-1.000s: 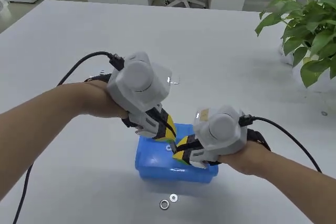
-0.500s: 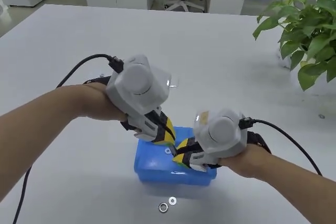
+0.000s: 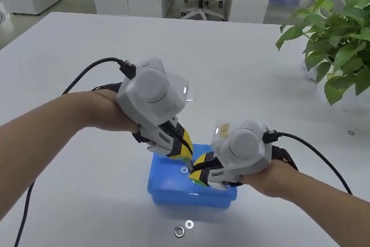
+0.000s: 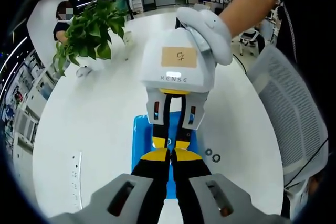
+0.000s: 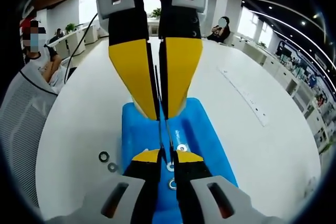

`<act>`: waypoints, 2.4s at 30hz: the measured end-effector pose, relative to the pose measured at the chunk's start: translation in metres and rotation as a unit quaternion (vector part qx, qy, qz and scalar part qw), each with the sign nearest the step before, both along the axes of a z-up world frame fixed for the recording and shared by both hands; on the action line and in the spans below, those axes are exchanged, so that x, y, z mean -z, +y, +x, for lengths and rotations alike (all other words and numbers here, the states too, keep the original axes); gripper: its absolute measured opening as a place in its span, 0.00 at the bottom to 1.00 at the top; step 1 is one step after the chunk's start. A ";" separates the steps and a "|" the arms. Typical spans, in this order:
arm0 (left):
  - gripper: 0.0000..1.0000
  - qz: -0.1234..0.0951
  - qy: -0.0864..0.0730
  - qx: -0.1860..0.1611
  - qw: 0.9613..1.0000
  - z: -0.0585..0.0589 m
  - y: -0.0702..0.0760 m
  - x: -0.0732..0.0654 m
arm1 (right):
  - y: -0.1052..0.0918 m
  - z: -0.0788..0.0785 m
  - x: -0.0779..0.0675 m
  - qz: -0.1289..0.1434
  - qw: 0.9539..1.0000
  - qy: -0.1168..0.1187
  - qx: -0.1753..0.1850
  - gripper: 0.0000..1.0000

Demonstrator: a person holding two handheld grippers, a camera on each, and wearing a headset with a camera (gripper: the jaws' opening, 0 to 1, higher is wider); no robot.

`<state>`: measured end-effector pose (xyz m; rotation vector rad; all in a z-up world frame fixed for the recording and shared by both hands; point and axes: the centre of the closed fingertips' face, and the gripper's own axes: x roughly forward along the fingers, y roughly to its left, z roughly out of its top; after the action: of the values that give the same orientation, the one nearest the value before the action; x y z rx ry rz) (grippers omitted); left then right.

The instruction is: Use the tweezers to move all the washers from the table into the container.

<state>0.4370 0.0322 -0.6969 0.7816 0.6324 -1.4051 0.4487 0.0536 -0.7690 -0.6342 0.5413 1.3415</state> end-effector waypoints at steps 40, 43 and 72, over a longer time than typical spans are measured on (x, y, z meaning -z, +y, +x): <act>0.06 0.008 0.017 0.016 1.000 -0.075 0.001 -0.025 | 0.009 -0.079 -0.026 0.041 0.999 -0.007 -0.009 0.10; 0.06 0.013 0.020 0.017 1.000 -0.079 0.002 -0.020 | 0.010 -0.083 -0.021 0.041 0.999 -0.005 -0.009 0.10; 0.06 0.028 0.052 0.013 0.998 -0.097 0.009 0.016 | 0.015 -0.104 0.014 0.034 0.999 0.027 -0.019 0.12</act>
<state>0.3401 0.0409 -0.7131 0.7673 0.7474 -1.4645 0.3447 0.0687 -0.7832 -0.5561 0.5283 1.4104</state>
